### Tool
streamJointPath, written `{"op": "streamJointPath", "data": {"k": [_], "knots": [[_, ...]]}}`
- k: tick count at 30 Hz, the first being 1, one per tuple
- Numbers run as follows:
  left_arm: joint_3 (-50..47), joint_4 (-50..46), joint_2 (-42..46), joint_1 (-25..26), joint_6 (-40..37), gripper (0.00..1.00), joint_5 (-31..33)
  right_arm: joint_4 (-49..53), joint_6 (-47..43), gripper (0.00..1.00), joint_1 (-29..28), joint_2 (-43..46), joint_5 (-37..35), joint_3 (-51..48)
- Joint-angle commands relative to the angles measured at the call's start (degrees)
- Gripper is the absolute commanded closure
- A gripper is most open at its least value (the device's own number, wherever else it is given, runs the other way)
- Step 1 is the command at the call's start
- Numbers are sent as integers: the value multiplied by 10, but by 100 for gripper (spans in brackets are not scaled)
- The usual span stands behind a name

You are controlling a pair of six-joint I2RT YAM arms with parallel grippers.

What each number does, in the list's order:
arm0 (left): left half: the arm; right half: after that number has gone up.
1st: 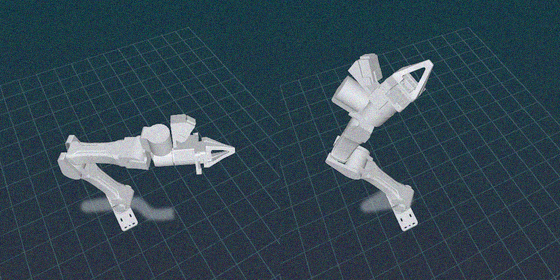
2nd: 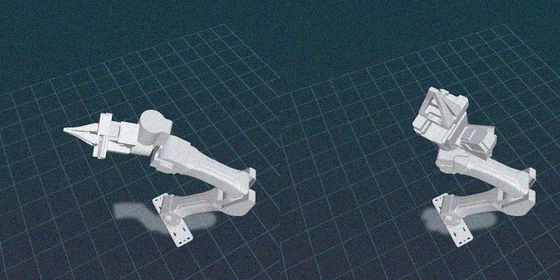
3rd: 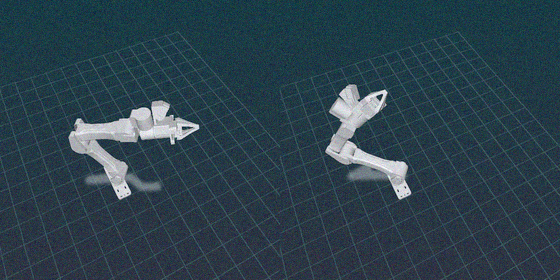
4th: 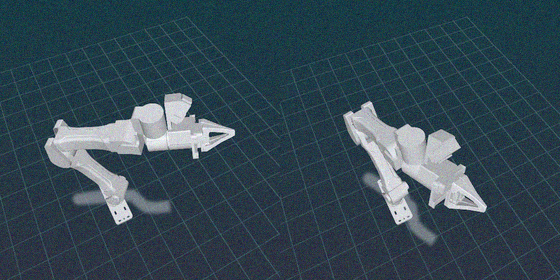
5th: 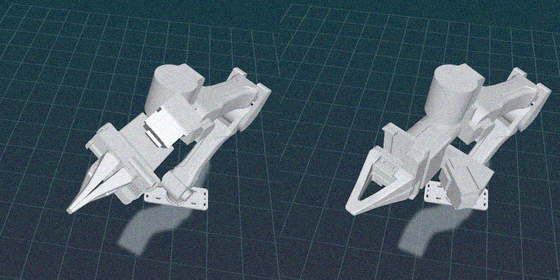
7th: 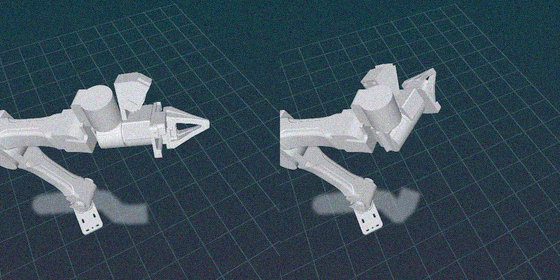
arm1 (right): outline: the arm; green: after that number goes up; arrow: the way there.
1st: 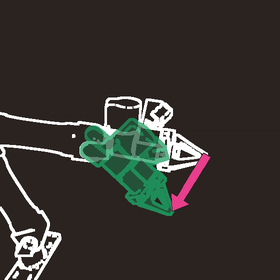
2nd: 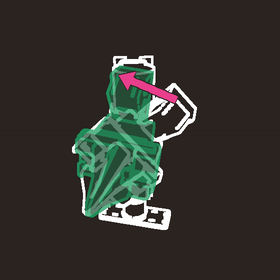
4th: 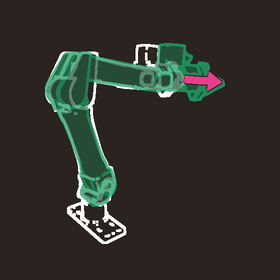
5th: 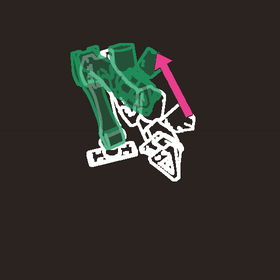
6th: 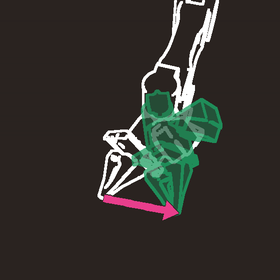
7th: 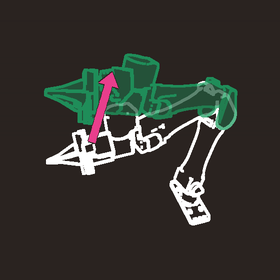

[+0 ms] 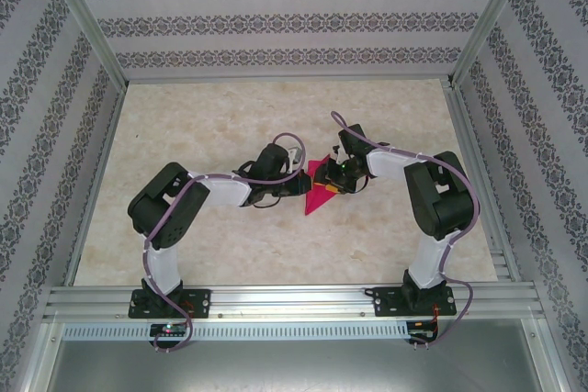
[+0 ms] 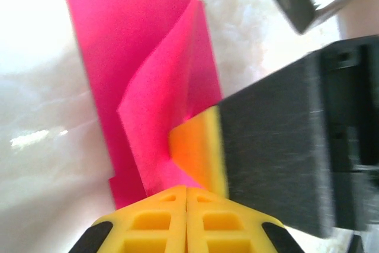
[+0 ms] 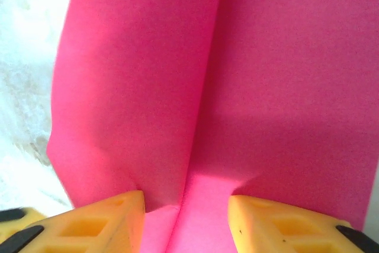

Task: Fold a paper plane with a square sheet of paper (pick it up from the middle)
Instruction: Fourth fold the wing at the center of the table.

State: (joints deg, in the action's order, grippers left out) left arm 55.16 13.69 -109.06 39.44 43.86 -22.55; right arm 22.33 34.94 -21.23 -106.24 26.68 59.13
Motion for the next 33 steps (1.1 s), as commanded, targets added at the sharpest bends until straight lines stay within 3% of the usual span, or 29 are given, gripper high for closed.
{"op": "streamJointPath", "data": {"k": [1, 12, 33], "knots": [[-2, -26, -17, 1, -9, 92, 15, 20, -4, 54, 5, -50, -66, -43], [1, -21, -18, 1, -8, 92, 11, 32, -8, 55, 8, -57, -80, -40], [12, 0, -24, 1, -11, 87, -15, 51, -4, 66, 7, -72, -124, -37]]}}
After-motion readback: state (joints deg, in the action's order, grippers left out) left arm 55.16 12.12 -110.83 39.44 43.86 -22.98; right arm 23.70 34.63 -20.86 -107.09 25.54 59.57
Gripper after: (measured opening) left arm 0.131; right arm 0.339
